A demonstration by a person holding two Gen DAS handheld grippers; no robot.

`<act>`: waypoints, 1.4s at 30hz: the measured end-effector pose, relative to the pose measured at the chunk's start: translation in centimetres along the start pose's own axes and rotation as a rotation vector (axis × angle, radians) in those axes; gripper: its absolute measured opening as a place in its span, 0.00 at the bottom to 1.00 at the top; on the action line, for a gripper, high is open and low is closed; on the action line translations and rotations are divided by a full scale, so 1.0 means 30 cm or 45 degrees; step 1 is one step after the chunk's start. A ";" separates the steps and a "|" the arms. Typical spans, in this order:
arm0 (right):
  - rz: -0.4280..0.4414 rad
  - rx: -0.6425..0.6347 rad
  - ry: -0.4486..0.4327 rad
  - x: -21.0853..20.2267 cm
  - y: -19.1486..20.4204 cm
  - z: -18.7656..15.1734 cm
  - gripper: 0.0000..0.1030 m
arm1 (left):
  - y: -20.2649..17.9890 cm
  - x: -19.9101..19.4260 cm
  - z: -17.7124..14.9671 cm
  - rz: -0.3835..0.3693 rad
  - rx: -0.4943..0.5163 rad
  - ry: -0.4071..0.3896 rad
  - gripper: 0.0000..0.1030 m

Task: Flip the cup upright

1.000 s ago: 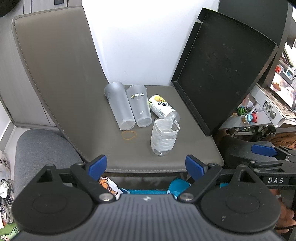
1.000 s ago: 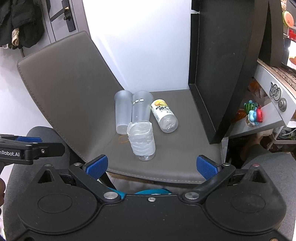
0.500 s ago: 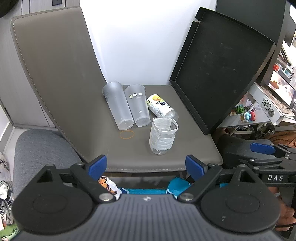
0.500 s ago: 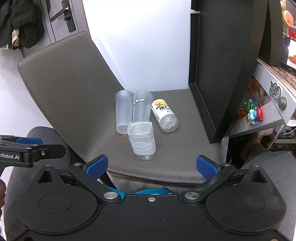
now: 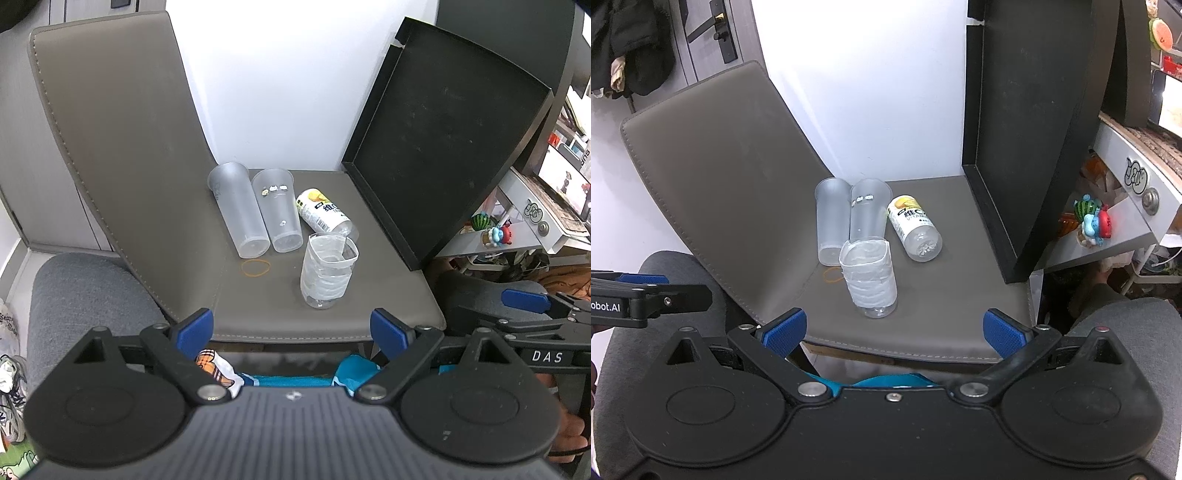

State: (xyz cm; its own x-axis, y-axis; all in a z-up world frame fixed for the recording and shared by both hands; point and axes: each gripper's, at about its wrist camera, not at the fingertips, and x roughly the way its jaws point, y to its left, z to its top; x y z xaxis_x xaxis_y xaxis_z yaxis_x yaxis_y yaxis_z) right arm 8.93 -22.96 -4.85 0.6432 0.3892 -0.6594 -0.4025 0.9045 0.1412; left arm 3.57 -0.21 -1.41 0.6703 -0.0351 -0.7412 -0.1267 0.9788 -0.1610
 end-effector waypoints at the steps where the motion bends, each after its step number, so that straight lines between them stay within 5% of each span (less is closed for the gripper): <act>1: -0.002 -0.002 -0.003 -0.003 0.002 -0.001 1.00 | 0.000 -0.002 -0.001 -0.007 -0.002 -0.003 0.88; 42: -0.002 0.008 -0.014 -0.016 0.001 -0.003 1.00 | -0.018 -0.025 -0.012 -0.009 -0.004 -0.022 0.88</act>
State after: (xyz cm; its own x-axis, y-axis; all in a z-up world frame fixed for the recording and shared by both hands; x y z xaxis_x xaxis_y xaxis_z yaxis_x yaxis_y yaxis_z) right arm 8.55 -23.13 -4.58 0.6513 0.3895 -0.6512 -0.3971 0.9063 0.1450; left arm 2.86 -0.78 -1.00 0.6838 -0.0387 -0.7287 -0.1243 0.9778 -0.1686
